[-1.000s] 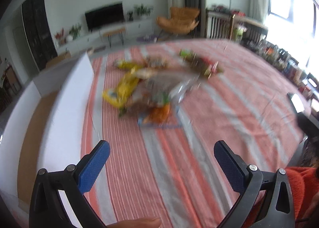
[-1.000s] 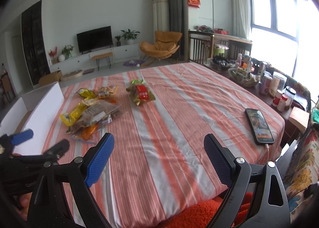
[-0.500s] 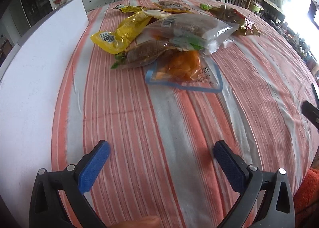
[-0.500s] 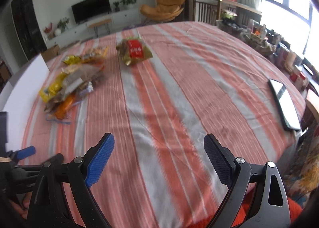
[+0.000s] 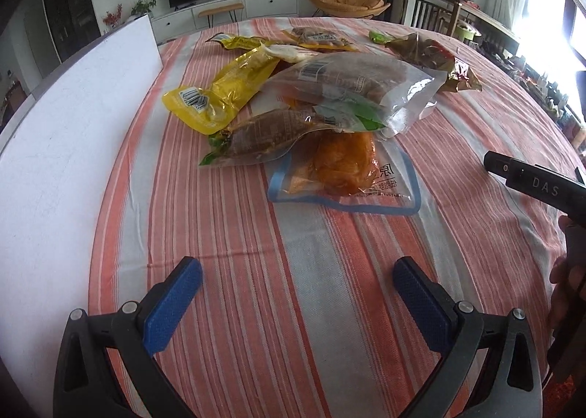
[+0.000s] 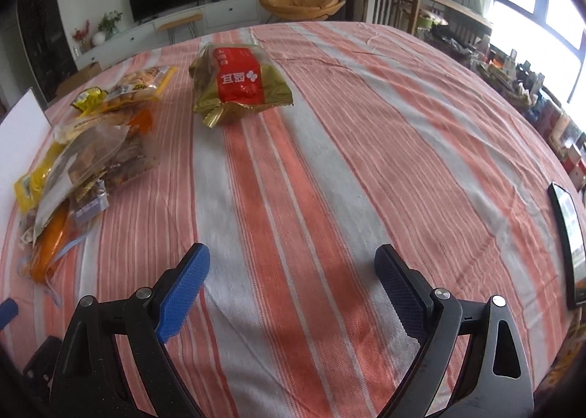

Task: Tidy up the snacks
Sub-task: 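Reach the left gripper into the pile and grasp the green-labelled clear bag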

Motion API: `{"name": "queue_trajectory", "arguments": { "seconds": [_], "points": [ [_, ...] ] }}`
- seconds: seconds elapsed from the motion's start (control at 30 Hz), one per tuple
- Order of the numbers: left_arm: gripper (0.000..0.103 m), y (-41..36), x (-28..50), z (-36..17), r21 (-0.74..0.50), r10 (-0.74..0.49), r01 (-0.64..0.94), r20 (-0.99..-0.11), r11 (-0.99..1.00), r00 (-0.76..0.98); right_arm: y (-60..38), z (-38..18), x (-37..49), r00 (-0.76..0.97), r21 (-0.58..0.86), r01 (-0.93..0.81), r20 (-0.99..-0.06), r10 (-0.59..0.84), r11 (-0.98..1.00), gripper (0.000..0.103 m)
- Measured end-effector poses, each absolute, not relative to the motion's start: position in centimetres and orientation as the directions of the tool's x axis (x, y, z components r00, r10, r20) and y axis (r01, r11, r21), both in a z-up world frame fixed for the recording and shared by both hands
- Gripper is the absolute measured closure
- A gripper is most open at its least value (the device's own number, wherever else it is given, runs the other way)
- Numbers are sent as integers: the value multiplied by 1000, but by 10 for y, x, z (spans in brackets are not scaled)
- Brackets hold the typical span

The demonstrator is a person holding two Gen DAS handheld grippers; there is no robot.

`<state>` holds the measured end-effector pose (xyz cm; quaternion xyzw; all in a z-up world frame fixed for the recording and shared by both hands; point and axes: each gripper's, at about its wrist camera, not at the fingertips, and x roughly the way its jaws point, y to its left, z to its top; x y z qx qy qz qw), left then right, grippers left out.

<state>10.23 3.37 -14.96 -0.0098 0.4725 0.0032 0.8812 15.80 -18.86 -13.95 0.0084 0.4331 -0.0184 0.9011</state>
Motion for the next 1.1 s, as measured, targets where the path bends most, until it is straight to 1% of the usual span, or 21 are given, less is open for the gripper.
{"name": "queue_trajectory", "arguments": {
  "seconds": [0.07,0.17,0.2,0.3,0.37,0.47,0.53,0.63,0.7,0.73,0.77,0.83,0.87,0.9,0.93,1.07,1.1],
  "points": [
    [0,34,104,-149,-14,-8,-7,-844,1000,536,-191,-138,157,628,21,39,-778,-8,999,10],
    [0,35,112,-146,-31,-35,16,-885,999,464,-192,-137,159,631,36,42,-776,2,998,9],
    [0,40,115,-141,-81,-84,26,-891,996,447,-190,-138,161,628,27,41,-778,-5,999,9],
    [0,55,124,-115,-210,-223,81,-859,974,461,-184,-139,167,621,-4,38,-783,-27,999,8],
    [0,59,142,-95,-229,-273,151,-853,962,446,-185,-140,168,622,3,39,-783,-22,999,8],
    [0,53,169,-78,-234,-321,257,-868,938,379,-187,-140,167,622,2,39,-783,-22,999,8],
    [0,47,187,-74,-206,-319,319,-878,925,357,-187,-140,167,621,3,39,-783,-22,999,8],
    [0,36,210,-85,-98,-249,401,-906,911,343,-188,-140,167,622,3,39,-783,-22,999,8],
    [1,32,224,-95,-22,-200,440,-910,898,363,-187,-140,167,622,3,39,-783,-22,999,8],
    [1,30,224,-100,-12,-198,448,-907,894,372,-187,-140,167,621,3,39,-783,-22,999,8],
    [1,31,230,-107,-28,-217,457,-905,889,365,-187,-140,167,621,3,39,-783,-22,999,8],
    [2,36,235,-117,-113,-280,452,-904,885,324,-187,-140,167,621,3,39,-783,-22,999,8],
    [7,40,240,-123,-178,-318,431,-906,885,279,-188,-140,167,621,3,39,-783,-22,999,8],
    [10,42,238,-125,-227,-347,416,-906,881,240,-187,-140,167,621,3,39,-783,-22,999,8],
    [10,44,235,-127,-266,-370,406,-907,874,203,-187,-140,167,622,3,39,-783,-22,999,8],
    [10,51,203,-109,-440,-521,482,-852,758,41,-187,-140,167,621,2,39,-783,-22,999,8],
    [9,54,199,-103,-433,-523,492,-851,755,53,-187,-140,167,621,2,39,-783,-23,999,8]
  ]
}}
